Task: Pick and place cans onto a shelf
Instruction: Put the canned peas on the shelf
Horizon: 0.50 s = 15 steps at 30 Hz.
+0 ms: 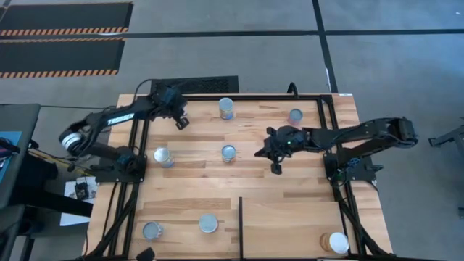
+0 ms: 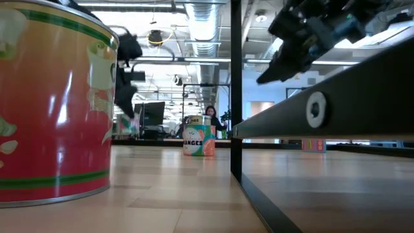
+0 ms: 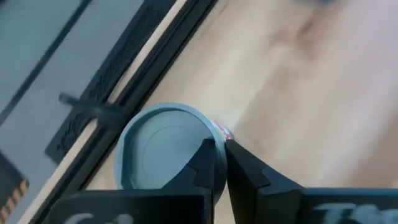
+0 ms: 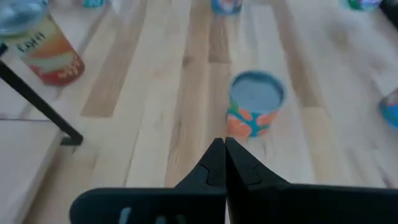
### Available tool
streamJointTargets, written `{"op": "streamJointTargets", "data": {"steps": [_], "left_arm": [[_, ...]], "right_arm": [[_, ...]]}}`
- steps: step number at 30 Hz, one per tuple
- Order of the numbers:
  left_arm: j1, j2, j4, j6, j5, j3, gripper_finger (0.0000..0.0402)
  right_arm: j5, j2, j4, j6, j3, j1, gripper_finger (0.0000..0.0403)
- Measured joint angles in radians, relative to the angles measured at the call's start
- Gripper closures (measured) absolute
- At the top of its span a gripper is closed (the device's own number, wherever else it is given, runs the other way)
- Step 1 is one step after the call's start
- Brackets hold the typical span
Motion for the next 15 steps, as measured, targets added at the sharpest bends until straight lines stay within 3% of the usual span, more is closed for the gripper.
{"op": "streamJointTargets", "data": {"steps": [7, 11, 15], "left_arm": [[-0.241, -0.158, -0.025, -0.073, 0.06, 0.077, 0.0399], [-0.368, -0.116, -0.017, -0.082, 0.054, 0.193, 0.04], [-0.445, -0.007, -0.014, -0.069, 0.05, 0.323, 0.0401]], "right_arm": [[0.004, -0.204, 0.195, 0.076, -0.212, -0.039, 0.0398], [0.041, -0.291, 0.317, 0.128, -0.323, -0.042, 0.0398], [0.058, -0.35, 0.329, 0.144, -0.347, -0.042, 0.0398]]}}
